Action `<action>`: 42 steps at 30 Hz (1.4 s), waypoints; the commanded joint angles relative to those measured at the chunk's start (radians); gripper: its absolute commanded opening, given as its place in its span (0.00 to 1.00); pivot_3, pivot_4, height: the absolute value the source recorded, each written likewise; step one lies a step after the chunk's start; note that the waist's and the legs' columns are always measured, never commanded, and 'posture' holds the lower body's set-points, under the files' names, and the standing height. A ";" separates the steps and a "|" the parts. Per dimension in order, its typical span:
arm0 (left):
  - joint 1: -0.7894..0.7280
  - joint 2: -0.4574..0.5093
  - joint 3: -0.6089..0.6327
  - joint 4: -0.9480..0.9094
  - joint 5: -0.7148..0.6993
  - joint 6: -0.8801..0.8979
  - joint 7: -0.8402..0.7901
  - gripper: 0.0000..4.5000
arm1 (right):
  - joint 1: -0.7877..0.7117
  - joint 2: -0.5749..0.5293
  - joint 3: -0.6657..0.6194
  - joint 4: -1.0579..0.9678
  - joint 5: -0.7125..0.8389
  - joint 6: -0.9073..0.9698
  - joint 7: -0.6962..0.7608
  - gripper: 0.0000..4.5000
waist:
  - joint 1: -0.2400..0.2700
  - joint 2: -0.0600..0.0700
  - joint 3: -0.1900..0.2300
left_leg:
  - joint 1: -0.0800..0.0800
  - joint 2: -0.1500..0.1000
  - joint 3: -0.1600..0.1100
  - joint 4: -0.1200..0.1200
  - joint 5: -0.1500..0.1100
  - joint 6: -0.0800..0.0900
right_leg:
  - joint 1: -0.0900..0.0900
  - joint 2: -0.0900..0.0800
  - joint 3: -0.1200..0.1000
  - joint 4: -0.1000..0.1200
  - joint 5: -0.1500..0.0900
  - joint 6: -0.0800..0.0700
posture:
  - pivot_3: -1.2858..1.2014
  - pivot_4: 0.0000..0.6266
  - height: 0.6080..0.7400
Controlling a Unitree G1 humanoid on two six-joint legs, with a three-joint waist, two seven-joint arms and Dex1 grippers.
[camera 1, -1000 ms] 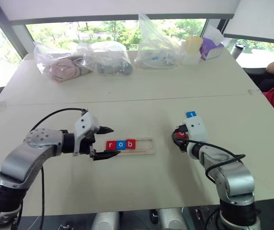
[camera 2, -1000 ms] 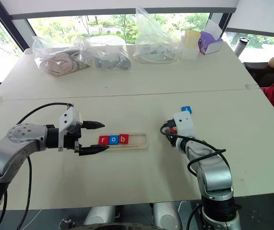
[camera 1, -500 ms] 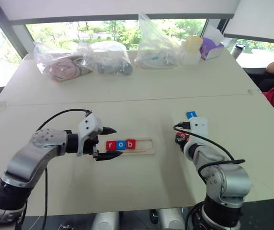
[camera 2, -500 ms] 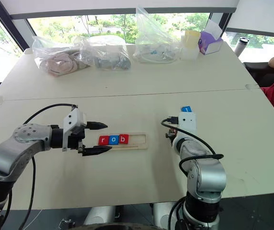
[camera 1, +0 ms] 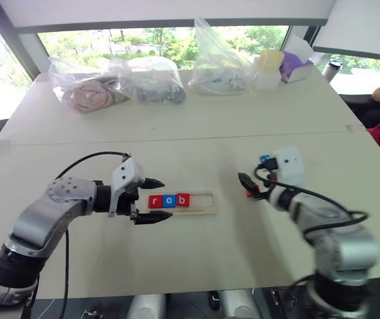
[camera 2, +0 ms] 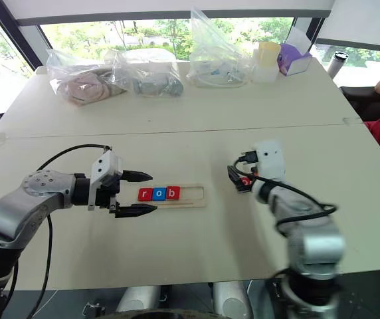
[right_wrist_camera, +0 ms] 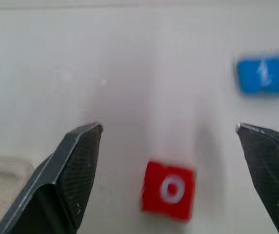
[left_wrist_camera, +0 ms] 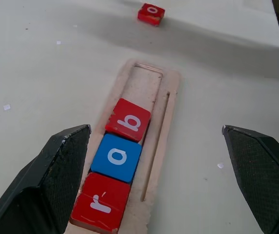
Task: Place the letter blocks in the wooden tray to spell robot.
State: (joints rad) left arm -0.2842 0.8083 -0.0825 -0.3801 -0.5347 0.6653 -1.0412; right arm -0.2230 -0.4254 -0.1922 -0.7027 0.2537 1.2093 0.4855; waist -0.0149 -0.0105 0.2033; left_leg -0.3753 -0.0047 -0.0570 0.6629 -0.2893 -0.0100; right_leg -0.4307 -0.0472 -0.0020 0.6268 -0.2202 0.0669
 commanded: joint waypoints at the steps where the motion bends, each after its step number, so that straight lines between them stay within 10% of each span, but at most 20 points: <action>1: -0.002 0.026 0.049 -0.061 -0.053 0.041 -0.008 1.00 | 0.113 -0.258 -0.011 0.170 0.101 -0.402 0.493 0.98 | 0.001 0.000 0.000 | 0.001 0.000 0.000 0.000 -0.001 0.001 | 0.002 0.000 -0.001 -0.002 -0.001 0.001 | 0.52 0.24 1.00; 9: 0.026 0.073 0.088 -0.101 -0.075 0.085 0.010 1.00 | -0.055 -0.404 0.143 0.771 -0.035 -0.992 0.736 0.98 | -0.023 -0.001 0.000 | 0.002 0.001 0.005 0.000 -0.003 0.005 | 0.004 0.004 -0.001 -0.006 0.001 -0.001 | 0.52 0.24 1.00; 21: 0.080 0.116 0.146 -0.143 -0.104 0.128 0.036 1.00 | -0.225 -0.346 0.277 1.131 -0.114 -1.334 0.840 0.98 | -0.019 -0.001 0.000 | 0.002 0.000 0.005 0.001 -0.002 0.004 | 0.003 0.002 0.000 -0.002 0.004 -0.005 | 0.52 0.24 1.00; 24: 0.087 0.118 0.141 -0.140 -0.097 0.123 0.039 1.00 | -0.270 -0.312 0.290 1.217 -0.134 -1.404 0.837 0.80 | -0.023 -0.001 0.000 | 0.003 0.000 0.005 0.001 -0.002 0.003 | 0.003 0.002 0.001 0.000 0.004 -0.005 | 0.52 0.24 1.00; 30: 0.108 0.119 0.147 -0.144 -0.095 0.119 0.047 1.00 | -0.278 -0.305 0.288 1.210 -0.127 -1.405 0.837 0.25 | -0.024 -0.001 0.000 | 0.005 0.000 0.005 0.001 -0.001 0.001 | 0.003 0.002 0.001 0.002 0.004 -0.005 | 0.52 0.24 1.00; 42: 0.210 0.163 0.165 -0.115 -0.046 0.048 0.028 1.00 | -0.280 -0.204 0.426 0.616 -0.066 -0.919 0.725 0.25 | -0.020 0.000 0.000 | 0.004 0.002 -0.001 0.000 0.000 0.001 | 0.001 0.003 0.000 0.004 0.003 -0.006 | 0.52 0.24 1.00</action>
State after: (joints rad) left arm -0.0721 0.9688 0.0625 -0.4818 -0.5901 0.7342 -1.0162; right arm -0.4861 -0.6319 0.2244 -0.0506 0.2068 0.2784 1.2364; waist -0.0349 -0.0104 0.2033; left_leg -0.3722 -0.0032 -0.0582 0.6633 -0.2896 -0.0093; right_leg -0.4301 -0.0446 -0.0015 0.6304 -0.2169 0.0610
